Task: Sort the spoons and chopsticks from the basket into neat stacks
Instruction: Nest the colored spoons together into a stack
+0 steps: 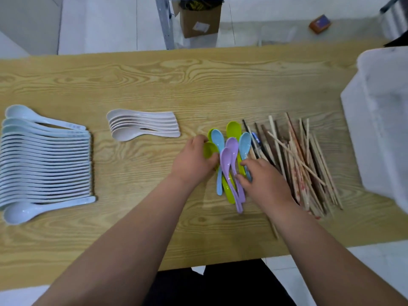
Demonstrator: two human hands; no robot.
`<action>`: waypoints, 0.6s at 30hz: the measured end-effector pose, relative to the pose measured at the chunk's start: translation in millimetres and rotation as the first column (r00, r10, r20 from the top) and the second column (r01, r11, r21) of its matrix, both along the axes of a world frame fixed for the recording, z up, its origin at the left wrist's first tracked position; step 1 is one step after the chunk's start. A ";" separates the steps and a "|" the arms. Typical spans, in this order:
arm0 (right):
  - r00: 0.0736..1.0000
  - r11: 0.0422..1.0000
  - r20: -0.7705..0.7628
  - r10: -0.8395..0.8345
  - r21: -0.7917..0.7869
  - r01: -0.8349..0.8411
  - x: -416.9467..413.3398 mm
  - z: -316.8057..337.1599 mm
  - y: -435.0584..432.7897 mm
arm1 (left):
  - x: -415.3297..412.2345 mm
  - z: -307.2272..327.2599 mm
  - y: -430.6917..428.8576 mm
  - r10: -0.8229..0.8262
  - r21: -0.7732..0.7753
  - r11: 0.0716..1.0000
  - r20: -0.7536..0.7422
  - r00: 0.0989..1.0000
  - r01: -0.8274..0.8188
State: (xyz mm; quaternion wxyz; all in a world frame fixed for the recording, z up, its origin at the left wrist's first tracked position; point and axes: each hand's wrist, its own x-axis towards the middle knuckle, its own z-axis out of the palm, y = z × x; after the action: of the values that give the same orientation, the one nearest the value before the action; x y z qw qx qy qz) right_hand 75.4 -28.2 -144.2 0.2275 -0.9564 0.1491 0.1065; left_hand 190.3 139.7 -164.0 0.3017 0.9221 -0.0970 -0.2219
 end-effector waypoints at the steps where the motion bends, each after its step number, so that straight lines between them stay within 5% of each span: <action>1: 0.999 1.000 -0.030 0.020 -0.001 -0.020 2.2 1.9 -1.2 | 0.8 -0.1 -4.5 0.020 0.019 1.000 -0.007 1.000 -0.020; 9: 0.975 0.996 -0.200 0.092 0.000 -0.094 9.0 7.0 -4.8 | -19.0 23.5 5.4 0.337 -0.121 0.927 -0.138 0.931 -0.354; 13: 0.970 0.998 -0.237 0.051 -0.031 -0.060 7.8 12.6 -4.8 | -40.5 43.8 22.7 0.568 -0.331 0.637 -0.409 0.714 -0.696; 18: 0.954 1.000 -0.299 -0.007 0.005 0.009 5.1 21.6 -9.2 | -63.9 66.8 38.1 0.624 -0.342 0.391 -0.584 0.519 -0.855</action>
State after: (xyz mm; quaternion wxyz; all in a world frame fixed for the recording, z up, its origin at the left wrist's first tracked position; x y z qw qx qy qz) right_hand 80.5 -37.3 -122.6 0.2057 -0.9280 0.1851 0.2493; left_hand 126.4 177.8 -97.3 0.6529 0.6586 0.3263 -0.1829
